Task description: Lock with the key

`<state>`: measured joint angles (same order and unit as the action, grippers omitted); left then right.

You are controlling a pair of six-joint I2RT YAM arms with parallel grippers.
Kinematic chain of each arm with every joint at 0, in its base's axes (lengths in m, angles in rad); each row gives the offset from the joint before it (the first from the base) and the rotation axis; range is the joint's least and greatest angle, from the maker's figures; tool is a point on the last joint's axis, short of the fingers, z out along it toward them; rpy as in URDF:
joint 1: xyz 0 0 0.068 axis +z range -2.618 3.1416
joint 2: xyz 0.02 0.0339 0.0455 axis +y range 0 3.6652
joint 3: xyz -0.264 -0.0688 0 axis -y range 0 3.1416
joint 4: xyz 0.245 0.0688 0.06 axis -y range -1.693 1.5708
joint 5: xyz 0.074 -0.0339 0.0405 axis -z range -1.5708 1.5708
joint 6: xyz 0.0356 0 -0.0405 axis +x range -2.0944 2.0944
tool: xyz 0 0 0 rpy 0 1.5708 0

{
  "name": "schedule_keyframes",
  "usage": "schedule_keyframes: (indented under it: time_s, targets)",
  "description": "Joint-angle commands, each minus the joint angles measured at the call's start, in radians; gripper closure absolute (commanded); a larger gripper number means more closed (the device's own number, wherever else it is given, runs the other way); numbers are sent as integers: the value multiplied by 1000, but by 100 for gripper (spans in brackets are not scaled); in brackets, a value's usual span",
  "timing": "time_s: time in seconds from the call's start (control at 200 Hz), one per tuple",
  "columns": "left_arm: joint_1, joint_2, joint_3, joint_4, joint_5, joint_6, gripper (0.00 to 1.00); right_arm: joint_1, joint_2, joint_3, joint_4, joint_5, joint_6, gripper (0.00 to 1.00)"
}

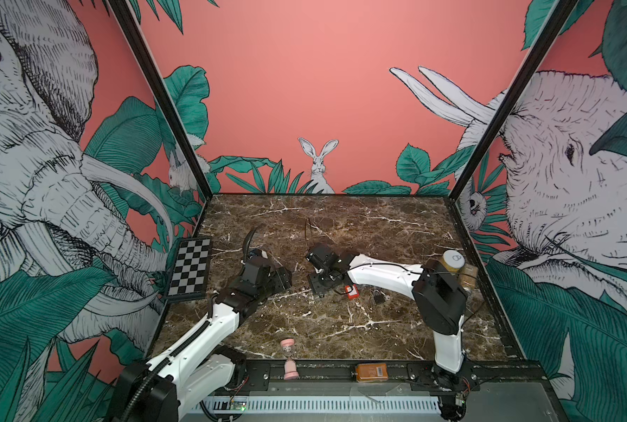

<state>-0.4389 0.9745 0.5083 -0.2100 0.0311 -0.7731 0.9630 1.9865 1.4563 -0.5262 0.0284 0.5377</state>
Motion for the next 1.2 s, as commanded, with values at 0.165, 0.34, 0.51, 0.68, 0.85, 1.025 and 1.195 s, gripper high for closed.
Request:
schedule_keyframes:
  time_s: [0.165, 0.34, 0.51, 0.68, 0.85, 1.025, 1.195]
  targets:
    - [24, -6, -24, 47, 57, -4, 16, 32, 78, 81, -116, 66, -27, 39]
    - [31, 16, -26, 61, 74, 4, 17, 41, 104, 94, -140, 81, -21, 41]
    - [35, 35, -32, 83, 92, 3, 17, 42, 113, 90, -141, 81, -18, 42]
    - [35, 56, -35, 104, 114, 2, 17, 41, 127, 90, -137, 71, -20, 50]
    - [35, 60, -37, 109, 123, 2, 17, 41, 130, 85, -125, 62, -20, 50]
    - [35, 63, -39, 113, 126, 2, 17, 41, 136, 79, -116, 54, -23, 50]
    - [35, 68, -41, 124, 131, 1, 17, 39, 147, 80, -110, 42, -31, 51]
